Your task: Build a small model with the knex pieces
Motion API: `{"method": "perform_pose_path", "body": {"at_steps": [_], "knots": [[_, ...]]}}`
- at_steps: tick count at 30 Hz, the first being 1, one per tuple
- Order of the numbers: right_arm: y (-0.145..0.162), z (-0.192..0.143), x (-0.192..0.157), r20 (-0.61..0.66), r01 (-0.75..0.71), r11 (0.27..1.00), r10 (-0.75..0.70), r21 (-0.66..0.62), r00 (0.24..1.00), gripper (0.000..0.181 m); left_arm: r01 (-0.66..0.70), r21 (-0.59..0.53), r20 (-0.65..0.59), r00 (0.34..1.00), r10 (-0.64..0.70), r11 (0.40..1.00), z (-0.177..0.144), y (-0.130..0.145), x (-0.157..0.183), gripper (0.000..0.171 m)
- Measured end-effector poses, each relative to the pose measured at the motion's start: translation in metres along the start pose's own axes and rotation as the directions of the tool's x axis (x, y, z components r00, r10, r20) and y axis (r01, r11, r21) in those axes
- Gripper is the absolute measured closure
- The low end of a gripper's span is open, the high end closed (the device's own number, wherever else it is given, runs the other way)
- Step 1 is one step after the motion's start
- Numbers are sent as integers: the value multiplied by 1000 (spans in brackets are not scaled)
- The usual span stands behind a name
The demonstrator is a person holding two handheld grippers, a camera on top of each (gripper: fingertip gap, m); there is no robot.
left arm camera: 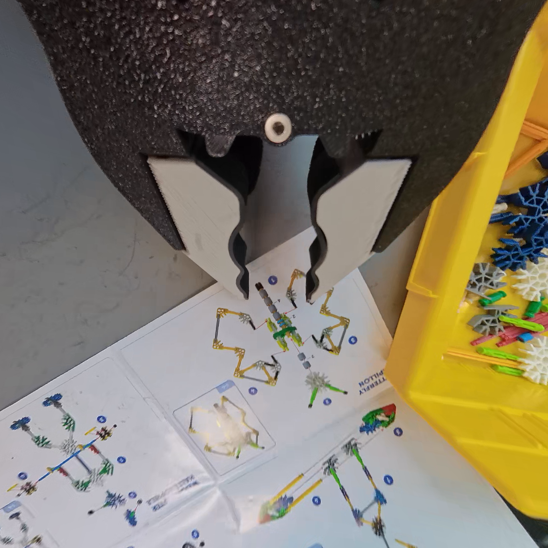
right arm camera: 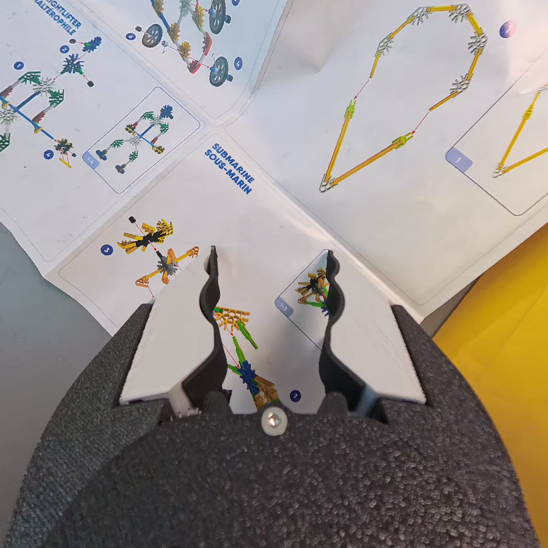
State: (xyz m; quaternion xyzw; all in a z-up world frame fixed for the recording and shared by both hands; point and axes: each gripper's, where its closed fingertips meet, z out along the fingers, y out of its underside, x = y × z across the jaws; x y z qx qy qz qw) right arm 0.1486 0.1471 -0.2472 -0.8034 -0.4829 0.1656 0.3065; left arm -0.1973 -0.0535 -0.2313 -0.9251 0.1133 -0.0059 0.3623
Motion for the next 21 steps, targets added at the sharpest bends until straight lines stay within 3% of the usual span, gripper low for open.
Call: {"method": "perform_pose_path", "body": {"at_steps": [4,10,15,21], "knots": [[0,0,0,1,0,1000,0,1,1000,109,4,155,-39,999,2,988,-3,-27,13,133],[-3,-4,1,-15,17,1000,-17,20,1000,108,-54,158,39,998,48,986,9,-26,10,133],[-25,-17,1,-2,-23,989,24,143,1000,112,-51,236,72,997,35,970,4,-37,6,134],[-42,-26,-3,-46,39,971,-29,236,999,119,-44,348,96,995,11,936,-6,-53,3,134]]}}
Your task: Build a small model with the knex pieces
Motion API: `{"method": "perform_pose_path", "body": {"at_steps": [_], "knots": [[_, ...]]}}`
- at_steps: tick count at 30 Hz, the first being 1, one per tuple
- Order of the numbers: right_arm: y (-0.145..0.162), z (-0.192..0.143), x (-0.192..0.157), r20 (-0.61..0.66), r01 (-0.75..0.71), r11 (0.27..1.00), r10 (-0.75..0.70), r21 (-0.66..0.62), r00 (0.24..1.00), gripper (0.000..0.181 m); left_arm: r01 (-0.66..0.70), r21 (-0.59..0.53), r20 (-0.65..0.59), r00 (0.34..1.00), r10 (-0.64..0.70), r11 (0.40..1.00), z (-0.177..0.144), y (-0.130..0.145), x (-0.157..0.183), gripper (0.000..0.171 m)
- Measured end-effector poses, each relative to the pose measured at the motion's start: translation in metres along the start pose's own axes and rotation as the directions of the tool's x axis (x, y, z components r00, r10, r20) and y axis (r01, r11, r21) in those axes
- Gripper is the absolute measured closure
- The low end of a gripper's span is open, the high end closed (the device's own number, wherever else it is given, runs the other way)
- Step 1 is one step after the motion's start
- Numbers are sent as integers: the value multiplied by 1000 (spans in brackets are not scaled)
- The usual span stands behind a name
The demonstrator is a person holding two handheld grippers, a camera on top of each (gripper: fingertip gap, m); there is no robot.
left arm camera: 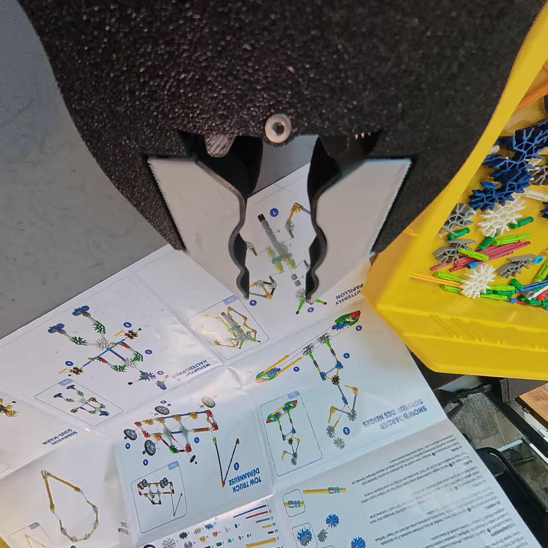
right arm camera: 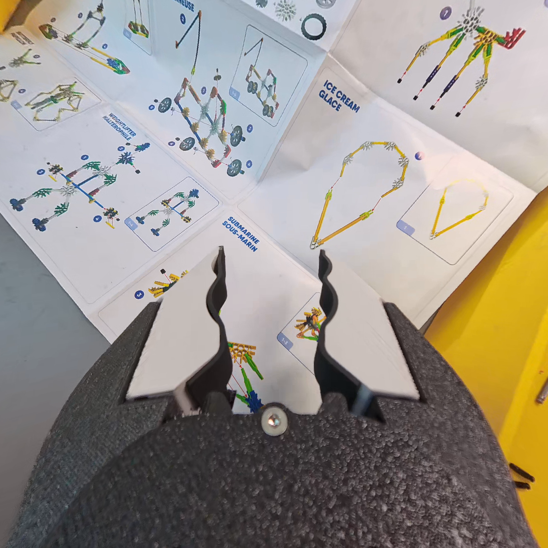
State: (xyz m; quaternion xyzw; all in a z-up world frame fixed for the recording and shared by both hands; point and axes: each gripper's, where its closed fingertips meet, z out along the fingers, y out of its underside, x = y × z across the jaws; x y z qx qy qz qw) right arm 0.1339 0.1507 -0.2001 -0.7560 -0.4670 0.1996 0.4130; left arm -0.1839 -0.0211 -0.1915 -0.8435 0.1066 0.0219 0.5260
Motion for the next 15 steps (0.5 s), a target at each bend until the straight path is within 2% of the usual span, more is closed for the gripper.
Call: {"method": "perform_pose_path", "body": {"at_steps": [7,11,15], "knots": [[-13,-6,10,-121,121,990,-111,74,986,162,-12,52,21,1000,11,999,-3,-8,-2,133],[-14,-6,15,-147,80,992,-65,97,987,170,16,114,39,999,-20,993,-9,-18,-6,132],[-19,-7,16,-154,56,989,-35,138,987,175,115,213,-17,993,-114,970,-19,-33,-6,131]]}}
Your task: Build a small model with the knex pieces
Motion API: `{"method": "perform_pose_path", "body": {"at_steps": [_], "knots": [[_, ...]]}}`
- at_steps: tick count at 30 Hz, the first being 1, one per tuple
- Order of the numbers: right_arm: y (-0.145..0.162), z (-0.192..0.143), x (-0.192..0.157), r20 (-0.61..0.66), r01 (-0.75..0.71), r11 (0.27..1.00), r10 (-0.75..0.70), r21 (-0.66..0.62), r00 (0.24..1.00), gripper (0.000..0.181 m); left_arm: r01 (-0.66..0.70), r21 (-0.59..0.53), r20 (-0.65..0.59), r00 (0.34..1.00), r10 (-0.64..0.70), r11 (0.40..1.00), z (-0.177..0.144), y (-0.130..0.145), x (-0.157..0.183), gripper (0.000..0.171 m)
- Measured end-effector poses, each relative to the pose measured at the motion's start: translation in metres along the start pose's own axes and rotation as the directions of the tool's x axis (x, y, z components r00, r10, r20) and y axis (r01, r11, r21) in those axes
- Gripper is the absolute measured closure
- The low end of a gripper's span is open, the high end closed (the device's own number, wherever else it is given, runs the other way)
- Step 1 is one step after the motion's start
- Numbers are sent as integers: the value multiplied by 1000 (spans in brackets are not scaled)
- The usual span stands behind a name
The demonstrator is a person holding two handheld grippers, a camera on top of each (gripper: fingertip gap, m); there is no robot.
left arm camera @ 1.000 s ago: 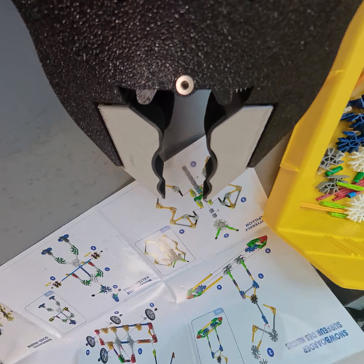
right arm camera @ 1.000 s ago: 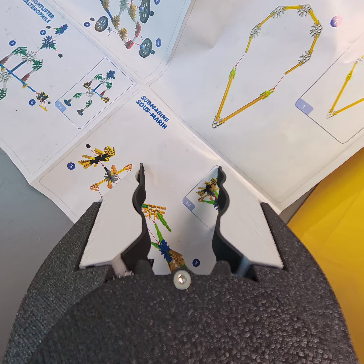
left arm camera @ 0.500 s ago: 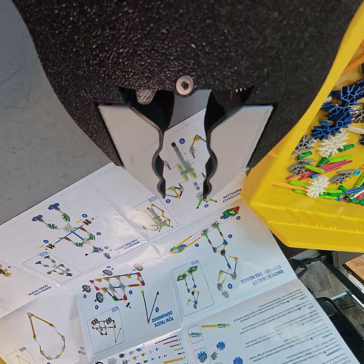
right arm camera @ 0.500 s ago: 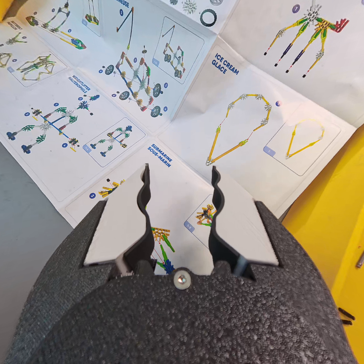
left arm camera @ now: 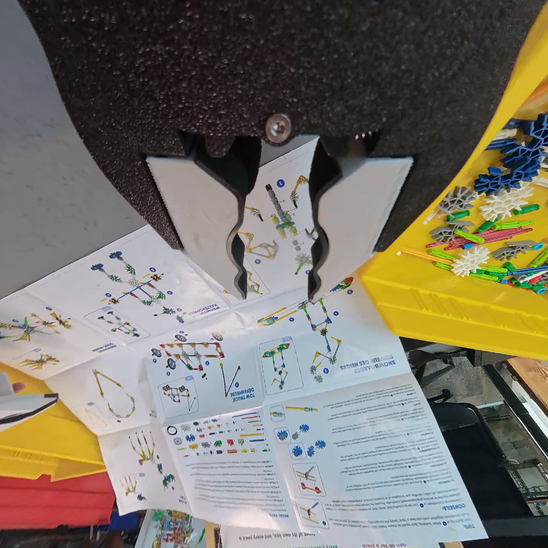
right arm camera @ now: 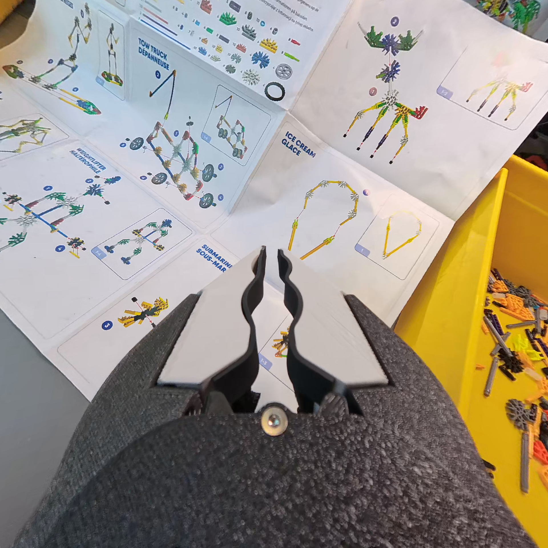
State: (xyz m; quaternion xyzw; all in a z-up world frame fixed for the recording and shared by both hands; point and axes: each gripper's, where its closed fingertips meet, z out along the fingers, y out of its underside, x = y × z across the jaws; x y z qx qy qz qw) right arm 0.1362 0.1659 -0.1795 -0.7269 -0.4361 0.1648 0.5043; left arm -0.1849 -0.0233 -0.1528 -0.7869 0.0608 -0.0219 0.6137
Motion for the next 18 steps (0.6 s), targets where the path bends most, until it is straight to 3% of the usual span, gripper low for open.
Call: {"method": "perform_pose_path", "body": {"at_steps": [6,18], "knots": [[-5,0,-1,-7,4,999,-4,45,1000,174,97,27,-35,995,-96,995,-3,-3,-4,129],[-7,2,-1,-8,-7,998,7,66,1000,167,88,6,-28,996,-88,996,-1,2,-5,128]]}}
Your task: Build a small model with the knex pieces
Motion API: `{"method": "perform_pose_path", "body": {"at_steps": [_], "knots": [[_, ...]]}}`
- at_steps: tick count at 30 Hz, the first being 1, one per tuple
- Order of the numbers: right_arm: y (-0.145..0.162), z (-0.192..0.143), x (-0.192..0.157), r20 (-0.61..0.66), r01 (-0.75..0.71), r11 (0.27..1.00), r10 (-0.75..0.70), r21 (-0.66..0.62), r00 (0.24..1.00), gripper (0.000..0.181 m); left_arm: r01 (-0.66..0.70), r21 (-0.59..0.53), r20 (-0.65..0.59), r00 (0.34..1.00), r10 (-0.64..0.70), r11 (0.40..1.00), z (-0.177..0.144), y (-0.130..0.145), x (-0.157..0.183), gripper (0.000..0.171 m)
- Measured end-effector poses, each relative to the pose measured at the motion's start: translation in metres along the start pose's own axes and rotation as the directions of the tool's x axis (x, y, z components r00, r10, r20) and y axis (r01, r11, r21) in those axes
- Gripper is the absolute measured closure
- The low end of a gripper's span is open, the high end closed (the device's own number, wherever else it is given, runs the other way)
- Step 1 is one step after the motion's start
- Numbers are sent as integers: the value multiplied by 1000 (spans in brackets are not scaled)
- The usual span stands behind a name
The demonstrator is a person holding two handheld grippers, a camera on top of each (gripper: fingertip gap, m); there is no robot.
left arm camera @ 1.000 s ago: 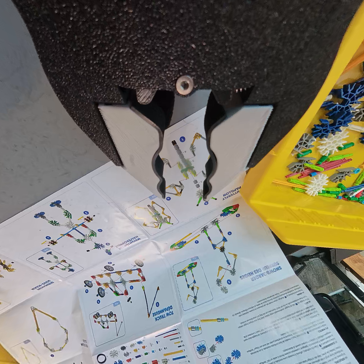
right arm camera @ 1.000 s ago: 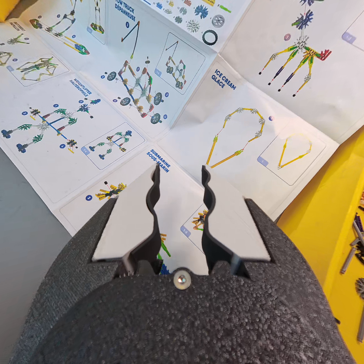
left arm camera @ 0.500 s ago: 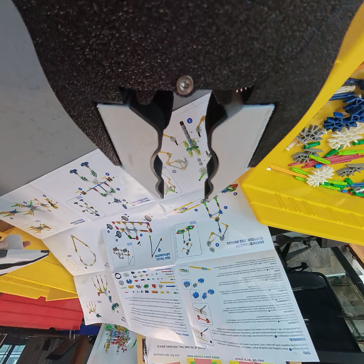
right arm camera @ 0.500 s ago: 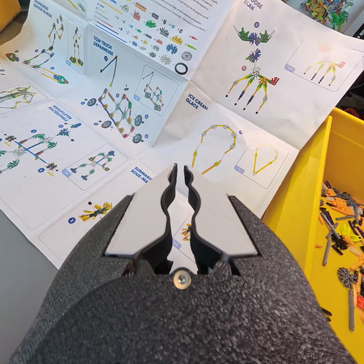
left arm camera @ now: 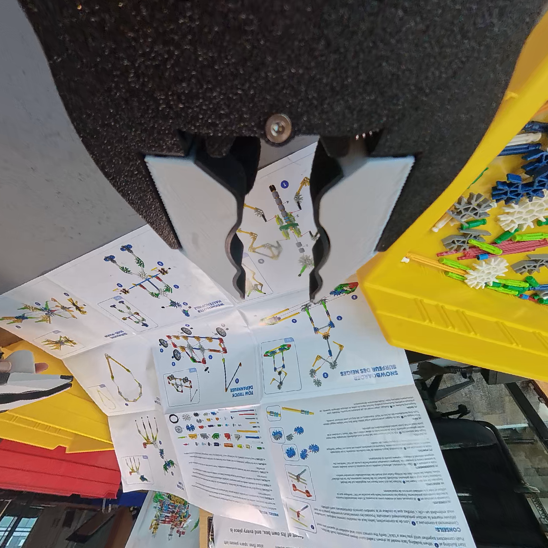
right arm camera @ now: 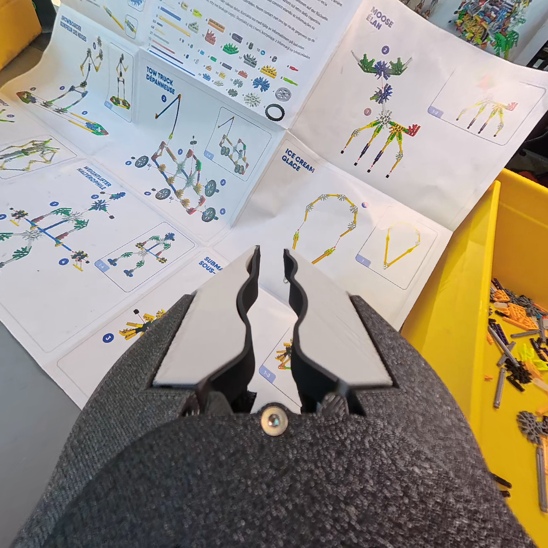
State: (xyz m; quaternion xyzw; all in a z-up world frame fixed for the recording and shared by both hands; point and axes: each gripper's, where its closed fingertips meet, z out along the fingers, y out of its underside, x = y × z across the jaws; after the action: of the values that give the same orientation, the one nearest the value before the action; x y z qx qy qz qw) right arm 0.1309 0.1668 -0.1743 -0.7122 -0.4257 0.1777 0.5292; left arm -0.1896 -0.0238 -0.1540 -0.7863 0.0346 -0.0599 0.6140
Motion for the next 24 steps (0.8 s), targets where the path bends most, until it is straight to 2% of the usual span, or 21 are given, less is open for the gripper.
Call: {"method": "perform_pose_path", "body": {"at_steps": [8,15,20,24], "knots": [[4,4,14,-83,-54,998,53,-12,995,173,-17,-16,-30,999,17,1000,4,4,10,128],[1,10,26,-193,-63,997,54,-39,980,167,-25,-8,-42,999,24,1000,3,1,14,128],[-15,30,45,-320,-11,998,-9,-60,947,177,-42,-35,-19,999,41,998,7,9,9,129],[-12,54,58,-318,-20,992,-22,-128,948,172,-5,-39,-13,1000,4,999,7,12,3,129]]}}
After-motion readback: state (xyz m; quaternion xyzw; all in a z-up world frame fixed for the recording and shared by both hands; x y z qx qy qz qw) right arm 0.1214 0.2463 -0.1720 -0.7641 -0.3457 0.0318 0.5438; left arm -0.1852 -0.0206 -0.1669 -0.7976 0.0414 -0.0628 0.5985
